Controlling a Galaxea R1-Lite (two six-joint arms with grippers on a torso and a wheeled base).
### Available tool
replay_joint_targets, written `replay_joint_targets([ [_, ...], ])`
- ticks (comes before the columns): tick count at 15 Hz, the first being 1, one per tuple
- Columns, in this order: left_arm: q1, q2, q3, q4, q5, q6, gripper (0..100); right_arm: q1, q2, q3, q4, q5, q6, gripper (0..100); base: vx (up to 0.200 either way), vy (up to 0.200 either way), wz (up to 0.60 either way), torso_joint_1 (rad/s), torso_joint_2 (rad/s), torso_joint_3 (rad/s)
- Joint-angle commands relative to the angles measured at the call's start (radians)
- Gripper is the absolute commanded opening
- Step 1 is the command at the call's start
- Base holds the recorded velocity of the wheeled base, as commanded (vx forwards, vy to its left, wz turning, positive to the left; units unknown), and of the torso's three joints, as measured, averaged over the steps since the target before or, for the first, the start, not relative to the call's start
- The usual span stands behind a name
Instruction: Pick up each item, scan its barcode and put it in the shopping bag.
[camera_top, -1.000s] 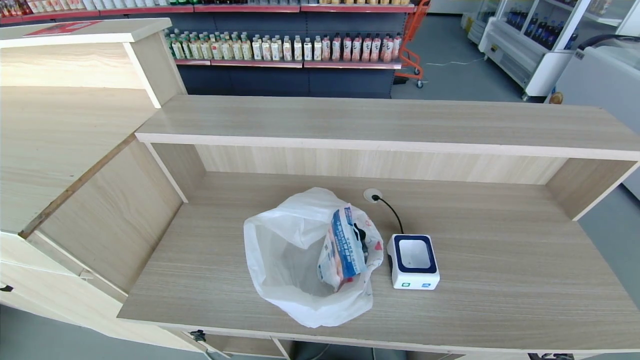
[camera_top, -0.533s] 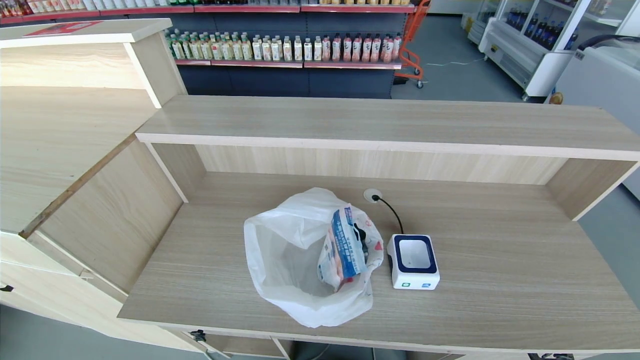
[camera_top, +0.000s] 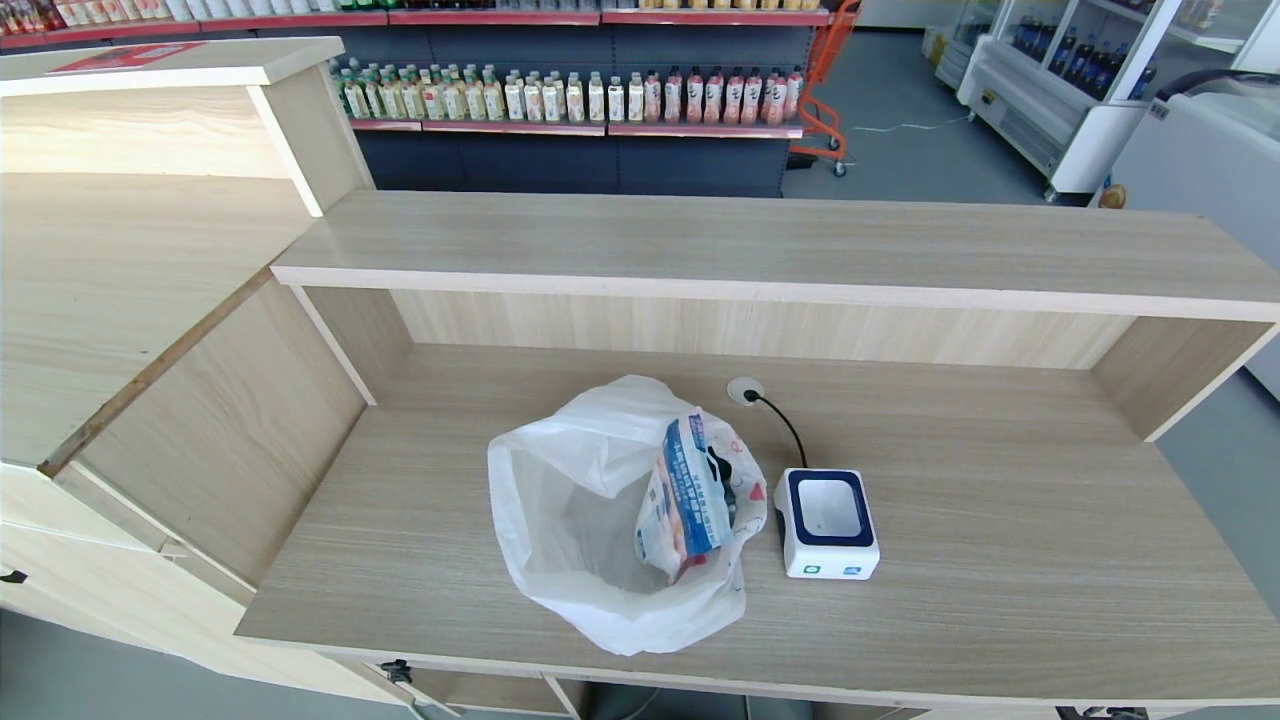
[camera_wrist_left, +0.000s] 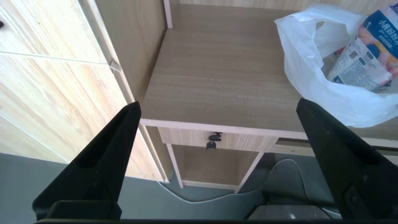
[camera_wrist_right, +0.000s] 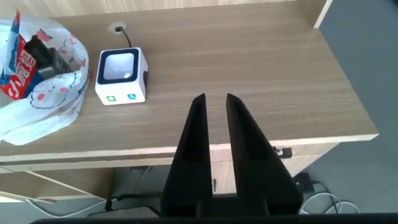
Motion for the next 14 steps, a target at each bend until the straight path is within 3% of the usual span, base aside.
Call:
replay_joint_targets([
  [1,0.000,0.000,0.000,0.000,0.001,-0.003,100,0.000,0.004,0.000,-0.001,0.001,-0.005,0,0.000,0.000,0.00,0.000,0.00,0.000],
  [3,0.000,0.003,0.000,0.000,-0.001,0.003,100,0.000,0.004,0.000,0.000,0.004,-0.011,0,0.000,0.000,0.00,0.000,0.00,0.000],
  [12,-0.001,0.000,0.000,0.000,-0.001,0.003,100,0.000,0.004,0.002,-0.001,-0.003,0.000,0,0.000,-0.200,0.00,0.001,0.00,0.003],
  [14,0.000,0.000,0.000,0.000,-0.001,-0.002,100,0.000,0.004,0.002,-0.001,-0.001,-0.002,0,0.000,0.000,0.00,0.000,0.00,0.000],
])
